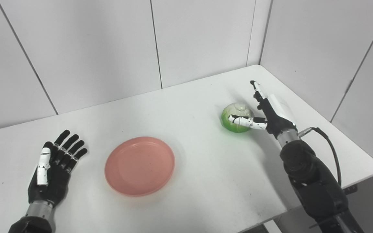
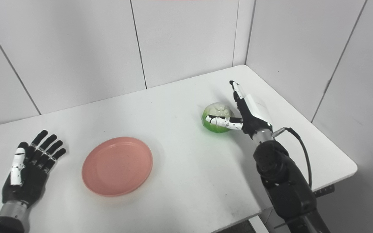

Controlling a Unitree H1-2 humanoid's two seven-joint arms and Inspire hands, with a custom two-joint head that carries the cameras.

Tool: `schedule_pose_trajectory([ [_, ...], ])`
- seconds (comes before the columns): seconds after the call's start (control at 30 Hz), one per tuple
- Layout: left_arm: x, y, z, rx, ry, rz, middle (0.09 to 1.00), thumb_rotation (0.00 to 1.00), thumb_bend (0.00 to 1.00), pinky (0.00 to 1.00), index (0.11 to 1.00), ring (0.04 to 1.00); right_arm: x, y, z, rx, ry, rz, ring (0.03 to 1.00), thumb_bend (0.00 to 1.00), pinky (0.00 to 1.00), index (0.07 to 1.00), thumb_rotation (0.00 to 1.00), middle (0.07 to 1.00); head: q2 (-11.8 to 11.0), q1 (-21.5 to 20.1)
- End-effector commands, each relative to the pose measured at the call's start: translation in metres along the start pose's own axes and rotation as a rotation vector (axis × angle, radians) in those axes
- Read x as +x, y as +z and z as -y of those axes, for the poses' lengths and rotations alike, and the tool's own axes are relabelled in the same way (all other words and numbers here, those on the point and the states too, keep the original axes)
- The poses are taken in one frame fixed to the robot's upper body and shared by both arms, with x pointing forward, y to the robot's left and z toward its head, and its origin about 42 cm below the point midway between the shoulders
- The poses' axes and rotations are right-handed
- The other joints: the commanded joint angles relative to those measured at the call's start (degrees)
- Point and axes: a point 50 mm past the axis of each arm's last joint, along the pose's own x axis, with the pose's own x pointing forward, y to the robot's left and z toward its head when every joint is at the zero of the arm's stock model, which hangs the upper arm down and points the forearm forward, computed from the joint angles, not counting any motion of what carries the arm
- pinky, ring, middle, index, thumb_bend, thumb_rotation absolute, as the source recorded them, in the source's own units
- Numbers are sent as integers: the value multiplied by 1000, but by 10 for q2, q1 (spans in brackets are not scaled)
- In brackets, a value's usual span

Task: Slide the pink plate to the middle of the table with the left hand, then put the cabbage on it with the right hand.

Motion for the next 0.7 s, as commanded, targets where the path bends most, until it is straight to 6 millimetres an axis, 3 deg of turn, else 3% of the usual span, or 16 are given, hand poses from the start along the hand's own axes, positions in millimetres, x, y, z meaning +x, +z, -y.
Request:
schedule_pose_trajectory([
  [0.0, -23, -24, -18, -22, 64, -96, 797, 781, 498, 753, 794, 783, 16, 14, 22, -21, -55, 51, 952, 1000, 849, 1000, 658, 1000, 1, 1],
  [0.2, -24, -24, -20, -8, 60, -97, 801, 811, 494, 768, 799, 792, 31, 11, 25, -17, -50, 35, 989, 1000, 896, 1000, 601, 1000, 6, 0],
  [0.67, -27, -21, -20, 26, 47, -95, 805, 812, 507, 768, 800, 793, 49, 3, 30, -35, -34, -9, 979, 1000, 884, 1000, 603, 1000, 16, 0],
])
